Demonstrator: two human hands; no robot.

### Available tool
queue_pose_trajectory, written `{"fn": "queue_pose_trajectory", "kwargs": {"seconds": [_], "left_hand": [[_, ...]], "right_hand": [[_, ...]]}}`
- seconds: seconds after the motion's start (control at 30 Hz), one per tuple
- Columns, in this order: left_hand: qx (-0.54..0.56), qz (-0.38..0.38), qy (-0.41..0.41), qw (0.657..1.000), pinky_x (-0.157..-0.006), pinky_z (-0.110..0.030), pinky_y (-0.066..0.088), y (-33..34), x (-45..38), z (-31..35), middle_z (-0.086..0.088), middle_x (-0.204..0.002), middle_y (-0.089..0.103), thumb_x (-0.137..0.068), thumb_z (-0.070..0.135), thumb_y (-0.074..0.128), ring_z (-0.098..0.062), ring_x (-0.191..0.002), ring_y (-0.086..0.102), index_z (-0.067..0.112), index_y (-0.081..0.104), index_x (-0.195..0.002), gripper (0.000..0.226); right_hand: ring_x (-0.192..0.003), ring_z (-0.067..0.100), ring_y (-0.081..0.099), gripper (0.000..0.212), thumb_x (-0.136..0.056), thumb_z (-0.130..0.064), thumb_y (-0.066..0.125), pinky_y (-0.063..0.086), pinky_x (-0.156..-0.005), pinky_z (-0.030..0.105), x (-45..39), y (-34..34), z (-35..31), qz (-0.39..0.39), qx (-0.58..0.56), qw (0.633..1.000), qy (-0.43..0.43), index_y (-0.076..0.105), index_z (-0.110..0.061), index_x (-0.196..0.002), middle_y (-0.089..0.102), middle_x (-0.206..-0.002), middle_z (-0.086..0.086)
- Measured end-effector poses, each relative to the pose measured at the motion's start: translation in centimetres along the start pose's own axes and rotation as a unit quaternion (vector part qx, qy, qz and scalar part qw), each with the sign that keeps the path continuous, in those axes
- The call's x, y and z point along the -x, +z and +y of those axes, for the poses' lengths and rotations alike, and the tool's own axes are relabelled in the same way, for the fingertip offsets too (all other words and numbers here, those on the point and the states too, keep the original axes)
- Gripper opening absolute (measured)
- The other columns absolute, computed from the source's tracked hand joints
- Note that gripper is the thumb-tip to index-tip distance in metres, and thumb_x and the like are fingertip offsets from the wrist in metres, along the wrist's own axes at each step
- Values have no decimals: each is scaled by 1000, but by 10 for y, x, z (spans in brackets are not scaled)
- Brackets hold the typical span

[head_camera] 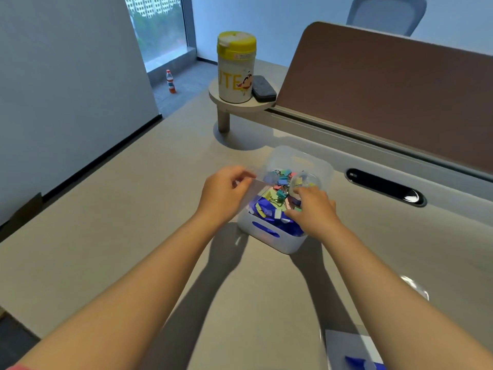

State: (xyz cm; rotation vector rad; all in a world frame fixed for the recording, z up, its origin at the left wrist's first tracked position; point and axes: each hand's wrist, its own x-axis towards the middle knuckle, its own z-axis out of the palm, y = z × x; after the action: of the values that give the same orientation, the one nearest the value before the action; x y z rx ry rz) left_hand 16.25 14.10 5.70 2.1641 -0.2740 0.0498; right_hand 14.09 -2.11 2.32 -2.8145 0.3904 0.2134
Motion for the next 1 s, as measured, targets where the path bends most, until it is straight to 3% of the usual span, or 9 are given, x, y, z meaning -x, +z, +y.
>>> {"fn": "queue_pose_trajectory", "kwargs": {"seconds": [0.17,0.27,0.37,0.5,0.67,0.83,0.9,1.0], "left_hand": [[2,-32,47,998,-59,-12,37,17,4,32,-13,-109,62,-89,14,48,-13,-83,44,9,62,-106,22],[-1,-60,91,994,-69,-24,45,36,15,65,-14,-113,61,-89,12,48,-13,-88,46,8,61,-107,22],[-13,-87,135,987,-82,-30,43,67,32,99,-15,-110,63,-88,8,49,-22,-94,54,6,63,-104,21],[-37,-140,182,973,-84,-41,47,129,66,139,-19,-102,66,-85,8,52,-33,-96,57,3,64,-97,18],[-55,-202,215,954,-72,-25,36,215,130,175,-13,-104,66,-87,11,51,-26,-95,56,8,63,-103,21],[-65,-216,191,955,-70,-21,31,272,176,191,-14,-105,64,-87,8,49,-27,-95,55,8,63,-104,22],[-75,-217,187,955,-67,-18,29,287,188,193,-14,-104,64,-87,8,48,-26,-94,55,8,64,-103,22],[-87,-217,166,958,-77,-26,39,300,198,193,-14,-105,63,-88,9,47,-27,-94,55,9,63,-104,23]], "right_hand": [[-123,28,46,46,-88,-28,55,38,-101,40,26,-30,27,35,-58,998,-12,47,-12,-131,50,-135,11],[-124,26,46,43,-89,-27,53,38,-104,39,49,-48,58,61,-77,995,1,49,-10,-128,52,-133,10],[-125,25,45,42,-89,-26,52,36,-106,37,81,-65,102,80,-82,993,29,50,-8,-128,52,-134,10],[-123,26,47,43,-90,-26,51,38,-102,35,133,-75,179,88,-95,987,91,50,-8,-128,53,-133,10],[-123,26,47,42,-89,-26,52,37,-101,33,200,-64,280,65,-104,977,174,51,-9,-128,53,-133,10],[-118,25,50,36,-89,-21,50,39,-99,35,241,-34,349,28,-133,969,208,54,-8,-123,54,-129,9],[-109,25,51,26,-89,-21,49,39,-88,31,248,-19,366,15,-135,969,206,58,-13,-111,55,-117,9],[-97,28,54,20,-88,-20,47,33,-72,28,252,2,378,12,-138,970,199,60,-10,-101,58,-104,11]]}}
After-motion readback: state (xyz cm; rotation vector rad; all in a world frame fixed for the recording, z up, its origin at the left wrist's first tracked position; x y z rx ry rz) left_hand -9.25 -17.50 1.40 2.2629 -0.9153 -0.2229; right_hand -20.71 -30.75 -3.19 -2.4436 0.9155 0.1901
